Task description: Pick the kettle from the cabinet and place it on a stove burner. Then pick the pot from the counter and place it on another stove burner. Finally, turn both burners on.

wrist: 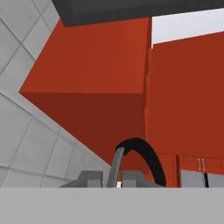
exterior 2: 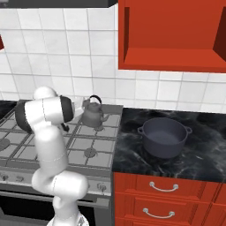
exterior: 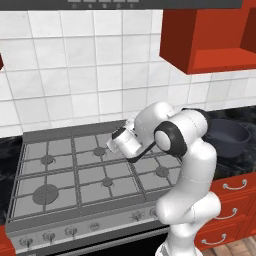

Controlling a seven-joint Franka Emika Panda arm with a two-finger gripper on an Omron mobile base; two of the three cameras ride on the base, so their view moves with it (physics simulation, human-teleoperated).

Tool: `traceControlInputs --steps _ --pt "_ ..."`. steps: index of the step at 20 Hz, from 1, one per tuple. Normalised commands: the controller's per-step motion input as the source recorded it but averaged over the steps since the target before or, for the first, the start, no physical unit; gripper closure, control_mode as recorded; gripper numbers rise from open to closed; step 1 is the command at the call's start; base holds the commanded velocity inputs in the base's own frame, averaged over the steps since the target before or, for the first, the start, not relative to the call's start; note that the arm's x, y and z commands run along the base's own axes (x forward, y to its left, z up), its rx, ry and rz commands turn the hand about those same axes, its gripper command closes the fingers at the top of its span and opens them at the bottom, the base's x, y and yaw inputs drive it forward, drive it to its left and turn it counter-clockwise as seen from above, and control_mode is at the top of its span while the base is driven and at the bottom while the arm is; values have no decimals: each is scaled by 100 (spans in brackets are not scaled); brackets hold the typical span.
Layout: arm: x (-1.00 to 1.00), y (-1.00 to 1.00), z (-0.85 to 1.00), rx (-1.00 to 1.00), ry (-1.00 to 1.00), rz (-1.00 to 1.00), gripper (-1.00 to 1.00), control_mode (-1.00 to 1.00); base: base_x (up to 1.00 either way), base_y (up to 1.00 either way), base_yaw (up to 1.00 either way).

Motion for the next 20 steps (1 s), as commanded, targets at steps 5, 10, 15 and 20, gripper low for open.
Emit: traceControlInputs --steps 5,10,15,20 --pt "14 -14 -38 0 -14 0 100 -100 0 0 0" --pt "13 -9 -40 0 -14 0 100 -100 0 0 0" --pt "18 -8 -35 0 -17 0 100 -100 0 0 0" --pt "14 -12 -38 0 -17 0 100 -100 0 0 0"
